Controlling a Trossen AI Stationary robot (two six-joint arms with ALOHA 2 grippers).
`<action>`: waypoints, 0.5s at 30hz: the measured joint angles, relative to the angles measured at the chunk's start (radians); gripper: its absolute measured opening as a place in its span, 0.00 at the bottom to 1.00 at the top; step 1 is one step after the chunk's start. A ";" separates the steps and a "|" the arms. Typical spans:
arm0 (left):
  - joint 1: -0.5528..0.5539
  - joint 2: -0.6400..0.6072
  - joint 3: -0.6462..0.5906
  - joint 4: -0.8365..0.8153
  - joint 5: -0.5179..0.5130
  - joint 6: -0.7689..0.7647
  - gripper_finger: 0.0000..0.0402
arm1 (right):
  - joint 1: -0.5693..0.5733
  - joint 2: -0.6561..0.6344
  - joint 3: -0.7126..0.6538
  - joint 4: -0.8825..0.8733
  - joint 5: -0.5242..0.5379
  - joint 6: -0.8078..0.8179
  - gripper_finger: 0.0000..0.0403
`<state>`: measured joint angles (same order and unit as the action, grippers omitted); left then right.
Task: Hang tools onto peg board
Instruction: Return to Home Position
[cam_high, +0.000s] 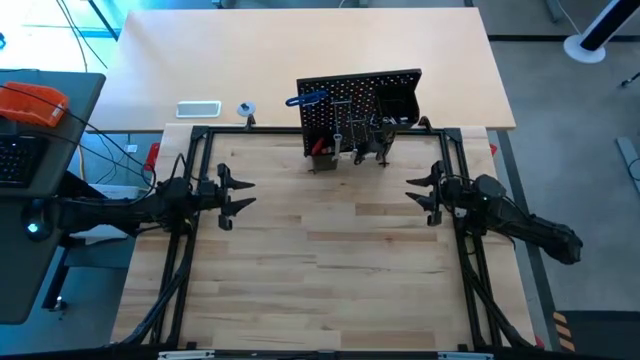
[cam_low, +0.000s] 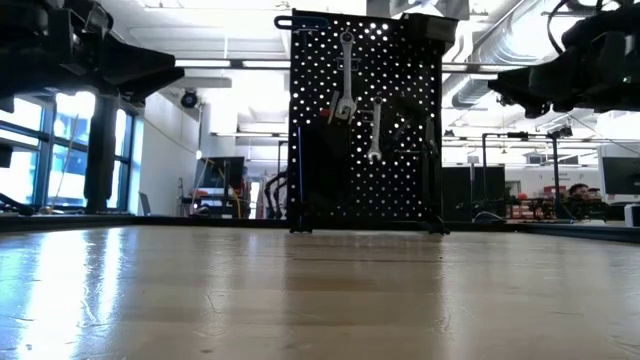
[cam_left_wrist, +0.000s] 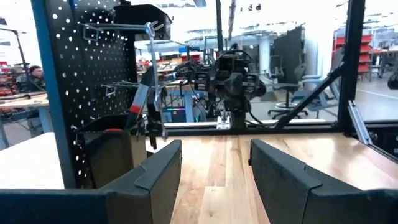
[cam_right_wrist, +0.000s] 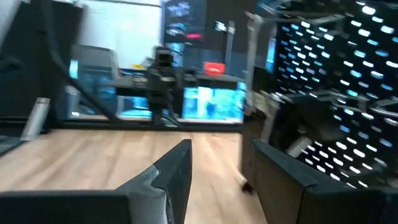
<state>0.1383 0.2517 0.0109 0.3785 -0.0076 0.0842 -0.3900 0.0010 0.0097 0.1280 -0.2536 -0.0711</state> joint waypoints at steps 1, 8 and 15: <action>0.000 -0.002 0.000 -0.005 0.003 0.007 0.46 | -0.009 0.000 0.000 -0.008 0.015 0.002 0.38; 0.000 -0.017 0.000 -0.034 0.003 -0.038 0.46 | -0.029 0.000 0.000 -0.070 0.124 0.116 0.38; 0.000 -0.017 0.000 -0.075 0.004 -0.047 0.46 | -0.029 0.004 0.000 -0.103 0.183 0.116 0.38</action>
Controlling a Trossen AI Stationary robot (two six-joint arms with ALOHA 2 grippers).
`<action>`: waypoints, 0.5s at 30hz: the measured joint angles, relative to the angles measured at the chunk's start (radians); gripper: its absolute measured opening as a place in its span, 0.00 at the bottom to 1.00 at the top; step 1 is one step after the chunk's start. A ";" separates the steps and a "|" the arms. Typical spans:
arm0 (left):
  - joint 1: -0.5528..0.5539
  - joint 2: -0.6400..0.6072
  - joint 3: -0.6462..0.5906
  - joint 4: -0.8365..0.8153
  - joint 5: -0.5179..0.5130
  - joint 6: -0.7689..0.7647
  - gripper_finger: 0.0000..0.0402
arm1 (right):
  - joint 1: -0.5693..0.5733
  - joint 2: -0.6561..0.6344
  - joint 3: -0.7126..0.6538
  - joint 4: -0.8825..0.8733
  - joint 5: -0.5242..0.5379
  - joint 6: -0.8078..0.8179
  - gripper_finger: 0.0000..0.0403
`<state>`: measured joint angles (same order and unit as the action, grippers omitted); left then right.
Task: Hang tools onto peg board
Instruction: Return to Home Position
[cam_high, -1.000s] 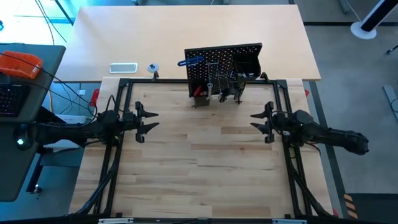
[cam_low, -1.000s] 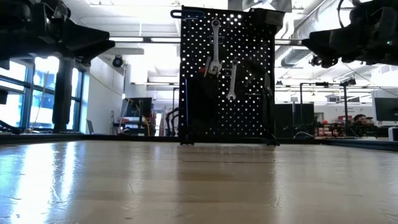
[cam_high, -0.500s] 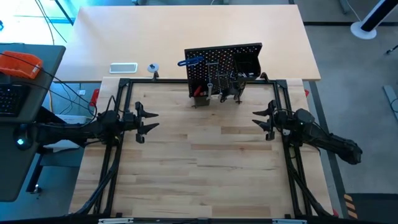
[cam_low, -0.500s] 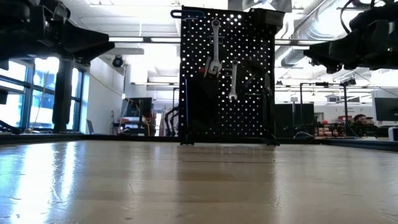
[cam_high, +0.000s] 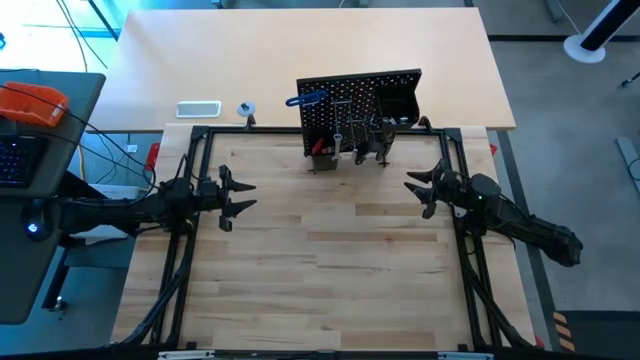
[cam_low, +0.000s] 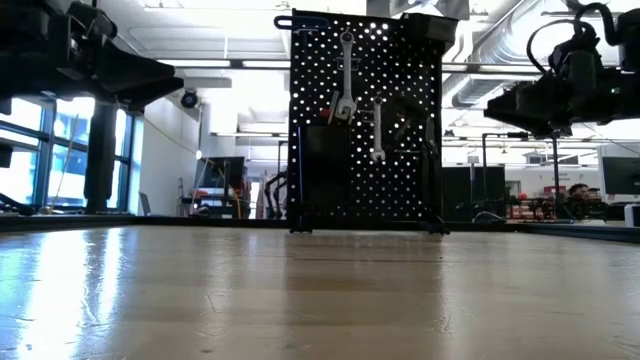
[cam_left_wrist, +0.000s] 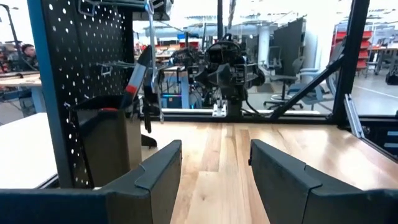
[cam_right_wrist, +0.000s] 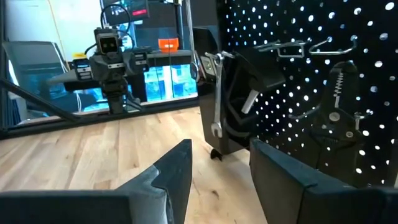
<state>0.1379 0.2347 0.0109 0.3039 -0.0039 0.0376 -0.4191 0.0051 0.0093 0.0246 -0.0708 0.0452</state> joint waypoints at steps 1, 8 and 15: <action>0.000 0.001 0.000 -0.002 0.000 0.000 0.46 | 0.000 0.001 0.000 0.000 0.000 0.000 0.38; 0.000 0.001 0.000 -0.019 0.000 0.000 0.46 | 0.000 0.001 0.000 0.000 0.000 0.000 0.38; 0.000 0.001 0.000 -0.020 0.000 0.000 0.46 | 0.000 0.001 0.000 0.000 0.000 0.000 0.38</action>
